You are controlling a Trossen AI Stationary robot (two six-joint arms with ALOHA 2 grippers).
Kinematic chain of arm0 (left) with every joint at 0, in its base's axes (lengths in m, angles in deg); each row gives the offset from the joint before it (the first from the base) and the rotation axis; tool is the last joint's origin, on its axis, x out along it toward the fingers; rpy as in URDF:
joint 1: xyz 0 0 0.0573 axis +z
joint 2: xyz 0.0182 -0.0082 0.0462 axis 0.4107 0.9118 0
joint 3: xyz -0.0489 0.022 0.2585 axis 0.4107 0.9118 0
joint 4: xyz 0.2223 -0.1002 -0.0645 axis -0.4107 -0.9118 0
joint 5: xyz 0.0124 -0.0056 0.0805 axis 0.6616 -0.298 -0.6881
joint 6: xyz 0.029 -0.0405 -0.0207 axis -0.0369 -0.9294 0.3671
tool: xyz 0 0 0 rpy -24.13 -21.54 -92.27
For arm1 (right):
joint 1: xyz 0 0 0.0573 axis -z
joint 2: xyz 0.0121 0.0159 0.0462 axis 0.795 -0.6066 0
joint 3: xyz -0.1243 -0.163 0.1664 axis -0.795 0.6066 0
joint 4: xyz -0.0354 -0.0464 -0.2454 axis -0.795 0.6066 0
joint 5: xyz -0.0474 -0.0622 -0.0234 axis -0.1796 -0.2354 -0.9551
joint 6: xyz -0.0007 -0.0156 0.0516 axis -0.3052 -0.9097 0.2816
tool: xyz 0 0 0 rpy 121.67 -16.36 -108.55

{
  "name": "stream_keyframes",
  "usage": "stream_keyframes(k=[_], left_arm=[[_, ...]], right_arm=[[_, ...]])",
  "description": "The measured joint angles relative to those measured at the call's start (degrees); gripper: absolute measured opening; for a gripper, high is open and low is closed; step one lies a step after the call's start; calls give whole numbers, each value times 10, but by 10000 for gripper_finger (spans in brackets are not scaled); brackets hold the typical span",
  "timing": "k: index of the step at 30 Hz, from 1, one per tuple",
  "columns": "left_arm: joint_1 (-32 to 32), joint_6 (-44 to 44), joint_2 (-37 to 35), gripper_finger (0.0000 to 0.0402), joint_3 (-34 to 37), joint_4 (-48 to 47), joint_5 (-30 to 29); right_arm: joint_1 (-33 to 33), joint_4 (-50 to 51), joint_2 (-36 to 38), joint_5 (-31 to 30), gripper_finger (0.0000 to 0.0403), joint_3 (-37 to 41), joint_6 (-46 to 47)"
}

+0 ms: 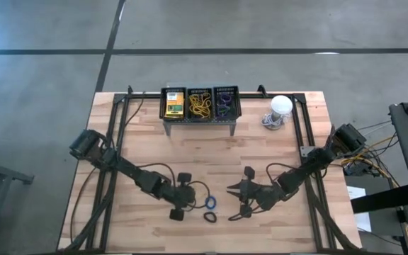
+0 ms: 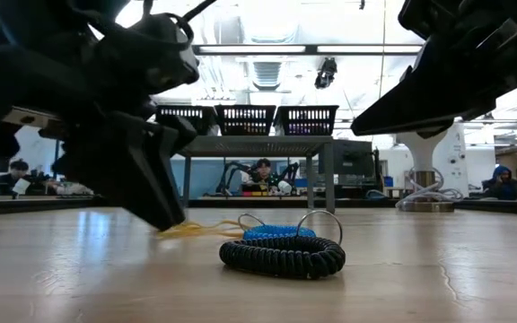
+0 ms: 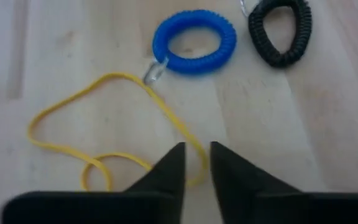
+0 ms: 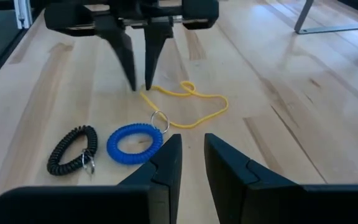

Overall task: Pick & Place Office Desk Supplies
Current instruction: Put the yellow rubber band into the middle black bin

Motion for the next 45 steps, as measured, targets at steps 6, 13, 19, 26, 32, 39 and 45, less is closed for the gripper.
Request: stream_keyframes(k=[6,13,19,26,32,39,45], left_arm=[[1,-22,1,183,0,4,31],[2,-23,23,170,-1,11,-3],[4,-24,-2,26,-28,-33,-35],[16,3,-68,4,-201,-287,-171],[100,135,-85,3,-350,-369,-236],[230,277,-85,2,-405,-363,-251],[314,280,-85,6,-447,-353,-255]], right_arm=[[0,-1,0,0,63,0,3],[0,-1,0,0,63,0,4],[0,-1,0,0,63,0,4],[0,-1,0,0,63,0,4],[0,-1,0,0,63,0,4],[0,-1,0,0,63,0,4],[0,-1,0,0,63,0,4]])
